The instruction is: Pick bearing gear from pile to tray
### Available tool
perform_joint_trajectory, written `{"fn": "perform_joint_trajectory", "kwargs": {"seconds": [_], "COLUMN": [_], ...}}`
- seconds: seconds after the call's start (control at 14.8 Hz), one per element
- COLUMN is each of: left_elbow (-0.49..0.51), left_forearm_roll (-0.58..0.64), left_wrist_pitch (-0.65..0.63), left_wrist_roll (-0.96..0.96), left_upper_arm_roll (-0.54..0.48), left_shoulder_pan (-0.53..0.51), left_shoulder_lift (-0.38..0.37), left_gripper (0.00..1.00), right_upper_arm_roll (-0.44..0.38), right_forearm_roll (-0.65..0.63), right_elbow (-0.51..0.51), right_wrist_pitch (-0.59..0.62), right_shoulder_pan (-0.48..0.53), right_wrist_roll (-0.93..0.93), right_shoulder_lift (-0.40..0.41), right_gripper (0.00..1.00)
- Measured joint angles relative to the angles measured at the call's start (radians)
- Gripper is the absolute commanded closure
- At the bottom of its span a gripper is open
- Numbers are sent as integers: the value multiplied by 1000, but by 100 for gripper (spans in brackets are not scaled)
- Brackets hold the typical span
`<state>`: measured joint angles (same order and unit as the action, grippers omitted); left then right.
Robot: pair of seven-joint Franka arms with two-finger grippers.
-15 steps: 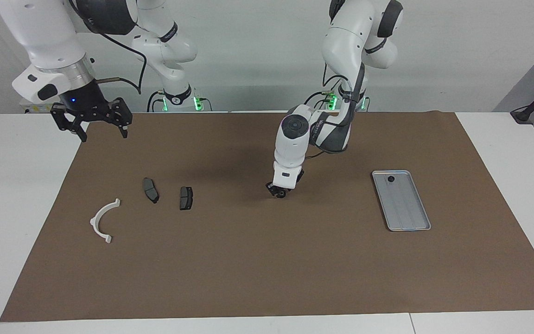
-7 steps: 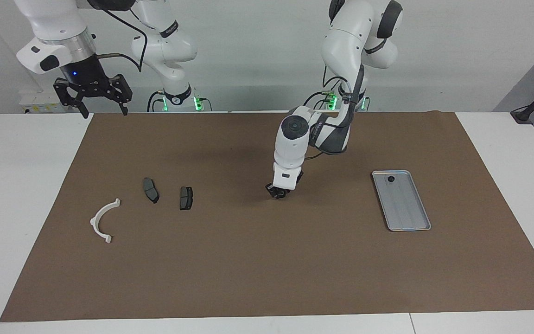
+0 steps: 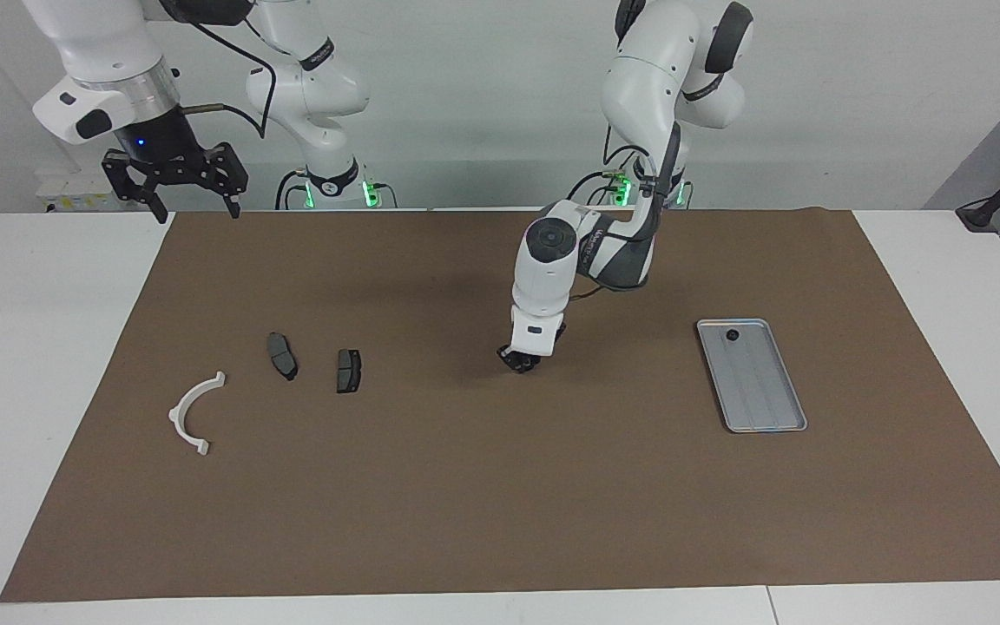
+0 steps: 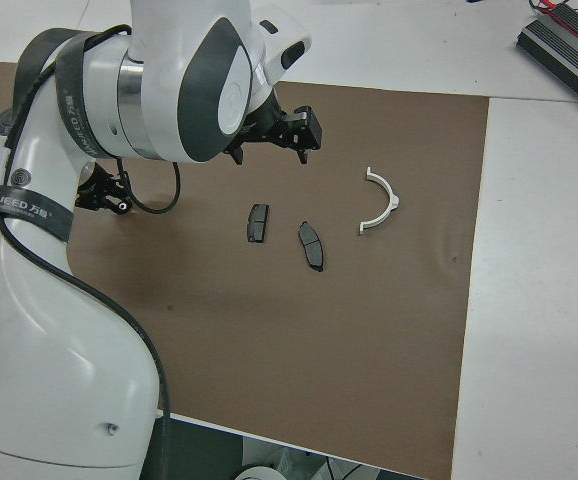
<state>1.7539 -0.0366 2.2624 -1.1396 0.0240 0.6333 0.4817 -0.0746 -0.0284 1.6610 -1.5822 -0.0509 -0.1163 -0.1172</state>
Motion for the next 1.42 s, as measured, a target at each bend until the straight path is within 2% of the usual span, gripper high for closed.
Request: {"fn": "perform_joint_trajectory", "kwargs": {"seconds": [0.27, 0.41, 0.54, 0.74, 1.02, 1.22, 1.42], "left_elbow": [-7, -10, 0, 47, 84, 123, 178], "left_forearm_roll": [42, 53, 56, 57, 57, 57, 57], "left_wrist_pitch": [-51, -110, -157, -177, -172, -107, -33], "left_wrist_roll": [4, 72, 200, 491, 838, 932, 937], "left_upper_arm_roll": [-16, -26, -31, -36, -37, -34, -24], "left_shoulder_pan": [-6, -50, -137, -329, -562, -634, -638], "left_shoulder_lift": [-7, -35, -76, -140, -168, -168, -168], "left_gripper": [89, 89, 89, 89, 89, 89, 89], "right_upper_arm_roll": [-1, -1, -1, -1, -1, -1, 0], "right_forearm_roll": [0, 1, 1, 1, 1, 1, 1], "right_elbow": [0, 0, 0, 0, 0, 0, 1], "right_wrist_pitch": [6, 7, 7, 7, 7, 7, 7], "right_shoulder_pan": [1, 1, 1, 1, 1, 1, 0], "right_wrist_roll": [3, 5, 23, 61, 85, 86, 86], "right_shoulder_lift": [0, 0, 0, 0, 0, 0, 0], "right_gripper": [0, 0, 0, 0, 0, 0, 0]}}
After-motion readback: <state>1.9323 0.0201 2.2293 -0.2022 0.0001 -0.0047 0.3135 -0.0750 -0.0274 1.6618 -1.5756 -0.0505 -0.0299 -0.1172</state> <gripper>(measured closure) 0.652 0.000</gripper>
